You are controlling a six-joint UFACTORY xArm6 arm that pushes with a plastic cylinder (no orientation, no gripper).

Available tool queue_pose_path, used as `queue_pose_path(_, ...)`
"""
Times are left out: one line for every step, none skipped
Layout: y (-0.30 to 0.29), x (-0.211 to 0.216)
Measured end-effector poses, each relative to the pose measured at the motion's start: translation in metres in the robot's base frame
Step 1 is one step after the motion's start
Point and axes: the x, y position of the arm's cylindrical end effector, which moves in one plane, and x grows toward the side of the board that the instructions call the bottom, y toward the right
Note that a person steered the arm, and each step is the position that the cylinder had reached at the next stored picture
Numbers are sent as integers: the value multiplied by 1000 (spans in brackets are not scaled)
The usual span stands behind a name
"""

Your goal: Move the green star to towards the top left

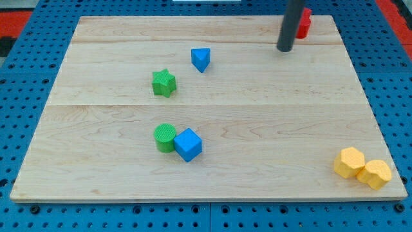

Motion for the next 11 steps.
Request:
queue_pose_path(-25, 0)
queue_pose_path(-41, 0)
queue_pose_path(-55, 0)
queue_pose_path(-62, 0)
queue_pose_path(-62, 0)
queue_pose_path(-67, 0)
queue_pose_path(-76, -1)
queue_pose_path(-95, -6)
queue_pose_path(-97, 17)
queue_pose_path(-94, 57)
queue_pose_path(-113, 86)
